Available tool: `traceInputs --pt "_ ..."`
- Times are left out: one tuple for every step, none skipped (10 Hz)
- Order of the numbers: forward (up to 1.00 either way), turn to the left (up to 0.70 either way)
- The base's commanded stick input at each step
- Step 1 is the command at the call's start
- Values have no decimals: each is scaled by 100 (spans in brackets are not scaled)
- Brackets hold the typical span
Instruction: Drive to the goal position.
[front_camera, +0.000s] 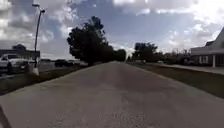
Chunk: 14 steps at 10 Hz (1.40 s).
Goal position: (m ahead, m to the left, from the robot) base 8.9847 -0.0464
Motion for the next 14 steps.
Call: traceInputs --pt "70 0" --pt "70 0" --pt "70 0" --pt "70 0" --pt "70 0" --pt "70 0" --pt "70 0" --pt "70 0" --pt "70 0" --pt "70 0" --pt "70 0" --pt "70 0" --pt "70 0" --pt "70 0"
